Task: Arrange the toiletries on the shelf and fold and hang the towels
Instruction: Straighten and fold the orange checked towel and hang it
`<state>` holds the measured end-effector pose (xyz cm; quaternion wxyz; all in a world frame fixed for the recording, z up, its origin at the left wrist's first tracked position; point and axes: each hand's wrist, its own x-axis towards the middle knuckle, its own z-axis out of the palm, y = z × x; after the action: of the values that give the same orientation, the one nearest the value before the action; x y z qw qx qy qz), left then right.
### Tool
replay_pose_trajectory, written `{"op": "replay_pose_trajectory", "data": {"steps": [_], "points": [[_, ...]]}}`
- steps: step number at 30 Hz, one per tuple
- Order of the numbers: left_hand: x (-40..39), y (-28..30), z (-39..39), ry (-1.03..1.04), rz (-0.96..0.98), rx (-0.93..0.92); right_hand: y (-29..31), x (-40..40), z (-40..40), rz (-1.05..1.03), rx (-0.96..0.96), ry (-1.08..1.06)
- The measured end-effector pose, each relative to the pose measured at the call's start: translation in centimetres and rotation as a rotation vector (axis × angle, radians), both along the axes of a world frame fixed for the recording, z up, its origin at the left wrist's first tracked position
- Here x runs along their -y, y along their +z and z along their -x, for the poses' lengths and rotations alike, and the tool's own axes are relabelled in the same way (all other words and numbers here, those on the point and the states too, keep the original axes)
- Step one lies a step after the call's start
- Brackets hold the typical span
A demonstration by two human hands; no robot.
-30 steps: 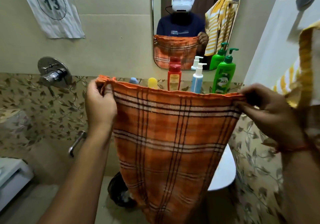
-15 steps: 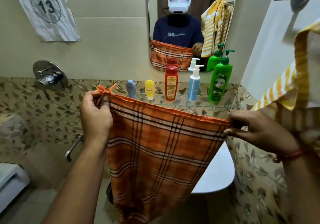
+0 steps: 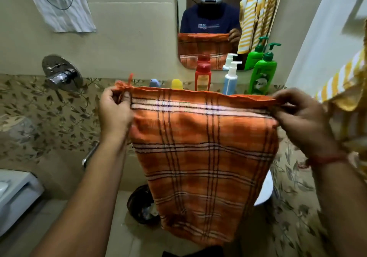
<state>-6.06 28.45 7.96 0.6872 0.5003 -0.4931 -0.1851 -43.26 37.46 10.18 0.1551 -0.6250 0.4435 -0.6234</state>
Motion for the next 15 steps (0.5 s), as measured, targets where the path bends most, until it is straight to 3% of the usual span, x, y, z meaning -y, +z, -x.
{"op": "replay_pose_trajectory", "data": {"steps": [5,15], "points": [[0.7,-0.7,0.5,-0.032,-0.018,-0.011,-0.1,0.9,0.0,-0.023,0.037,-0.083],[-0.5,0.5,1.2,-0.076,-0.058,-0.01,0.4,0.0,-0.4,-0.073,0.128,-0.011]]}}
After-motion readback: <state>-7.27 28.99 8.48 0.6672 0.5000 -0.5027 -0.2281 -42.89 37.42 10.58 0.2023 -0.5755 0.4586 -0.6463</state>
